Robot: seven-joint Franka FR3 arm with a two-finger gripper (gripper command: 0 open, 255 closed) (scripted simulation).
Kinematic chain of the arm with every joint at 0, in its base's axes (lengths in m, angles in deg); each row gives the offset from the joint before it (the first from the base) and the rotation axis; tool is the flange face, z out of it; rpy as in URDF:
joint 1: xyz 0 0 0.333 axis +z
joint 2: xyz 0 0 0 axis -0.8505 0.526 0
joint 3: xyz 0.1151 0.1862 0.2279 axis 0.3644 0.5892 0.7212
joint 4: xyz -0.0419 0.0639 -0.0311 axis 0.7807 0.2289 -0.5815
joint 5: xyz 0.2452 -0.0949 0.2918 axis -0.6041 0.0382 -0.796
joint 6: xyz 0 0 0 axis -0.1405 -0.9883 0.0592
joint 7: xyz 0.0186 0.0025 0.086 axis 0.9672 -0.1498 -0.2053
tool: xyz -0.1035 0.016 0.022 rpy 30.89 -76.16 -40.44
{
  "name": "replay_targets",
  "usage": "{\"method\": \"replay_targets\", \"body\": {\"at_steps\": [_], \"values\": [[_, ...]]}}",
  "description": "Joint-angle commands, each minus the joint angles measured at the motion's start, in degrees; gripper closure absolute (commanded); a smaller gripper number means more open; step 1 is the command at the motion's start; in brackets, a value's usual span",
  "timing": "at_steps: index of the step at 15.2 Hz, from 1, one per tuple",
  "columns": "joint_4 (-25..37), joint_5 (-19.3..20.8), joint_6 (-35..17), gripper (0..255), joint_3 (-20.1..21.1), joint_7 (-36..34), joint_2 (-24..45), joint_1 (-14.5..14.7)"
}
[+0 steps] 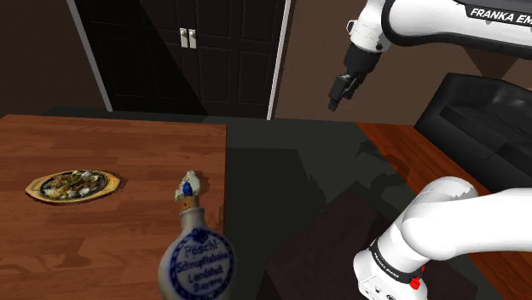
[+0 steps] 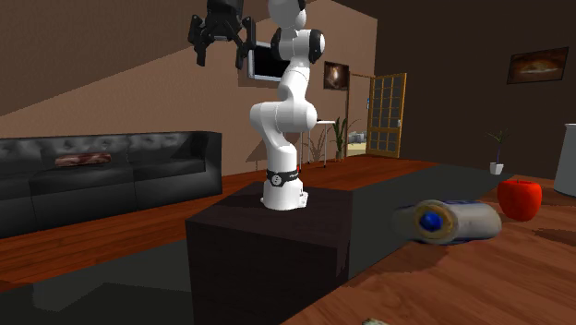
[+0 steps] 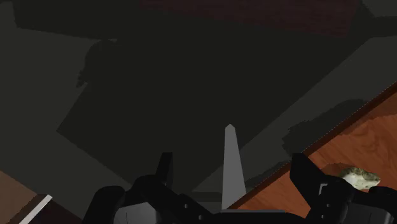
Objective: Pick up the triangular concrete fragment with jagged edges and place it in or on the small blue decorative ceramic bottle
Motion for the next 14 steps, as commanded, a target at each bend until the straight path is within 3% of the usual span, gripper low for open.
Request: {"method": "replay_targets", "body": {"at_steps": [1,14], "values": [[0.0,0.0,0.0,0,0.0,0.0,0.0,0.0],[0.47,-6.19,-13.94,0,11.74,-19.57,18.73,1.26]]}}
